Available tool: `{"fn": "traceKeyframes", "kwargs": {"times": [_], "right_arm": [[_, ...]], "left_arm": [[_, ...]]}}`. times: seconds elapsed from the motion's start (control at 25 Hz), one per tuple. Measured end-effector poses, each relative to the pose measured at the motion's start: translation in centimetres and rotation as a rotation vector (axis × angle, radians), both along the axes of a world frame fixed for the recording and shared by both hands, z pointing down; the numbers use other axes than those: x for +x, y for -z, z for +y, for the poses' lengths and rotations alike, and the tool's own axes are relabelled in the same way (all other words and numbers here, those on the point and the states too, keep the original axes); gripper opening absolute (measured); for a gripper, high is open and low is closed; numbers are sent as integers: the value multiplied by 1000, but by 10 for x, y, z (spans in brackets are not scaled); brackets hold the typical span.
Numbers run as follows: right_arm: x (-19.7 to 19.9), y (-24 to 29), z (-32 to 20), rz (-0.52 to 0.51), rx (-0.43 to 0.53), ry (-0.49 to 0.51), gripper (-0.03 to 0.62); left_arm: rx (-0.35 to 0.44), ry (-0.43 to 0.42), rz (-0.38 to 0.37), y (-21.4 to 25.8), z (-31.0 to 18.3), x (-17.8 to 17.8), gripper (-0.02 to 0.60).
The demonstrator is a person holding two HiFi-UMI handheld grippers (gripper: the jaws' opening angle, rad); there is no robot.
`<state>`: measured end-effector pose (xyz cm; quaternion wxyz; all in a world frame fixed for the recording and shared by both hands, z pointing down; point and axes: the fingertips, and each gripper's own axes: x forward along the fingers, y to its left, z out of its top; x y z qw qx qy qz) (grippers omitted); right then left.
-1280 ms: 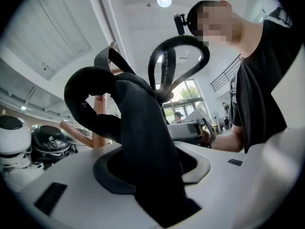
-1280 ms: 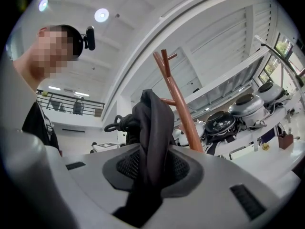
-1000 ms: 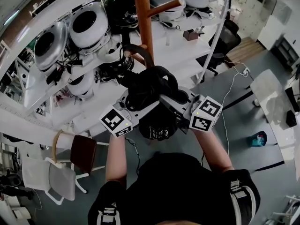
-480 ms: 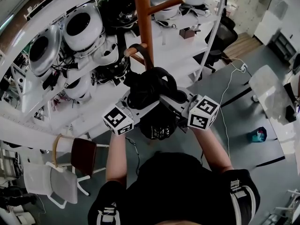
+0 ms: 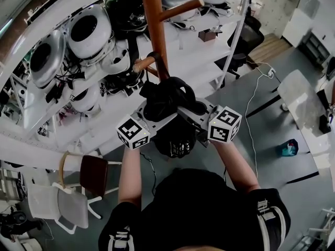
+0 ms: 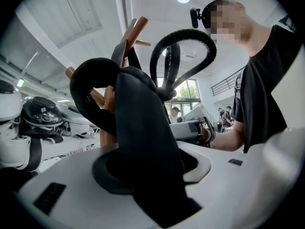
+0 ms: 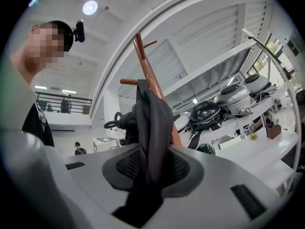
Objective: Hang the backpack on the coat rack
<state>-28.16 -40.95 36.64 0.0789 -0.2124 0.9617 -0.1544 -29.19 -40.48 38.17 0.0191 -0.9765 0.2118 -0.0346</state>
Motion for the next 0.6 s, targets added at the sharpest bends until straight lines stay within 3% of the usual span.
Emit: {"fn": "traceKeyframes", "kwargs": {"times": [0.24,0.48,0.6], "right_arm": [[0,-7,-3,-4,3,-2,159],[2,-12,0,-55,-11,34,219],[5,-13,5,-41,26,40,225]], "left_arm": [[1,21,1,-6,2,-3,236],[-35,42,52,-10,9,-3,241],[-38,79,57,-12,13,-2,247]]}}
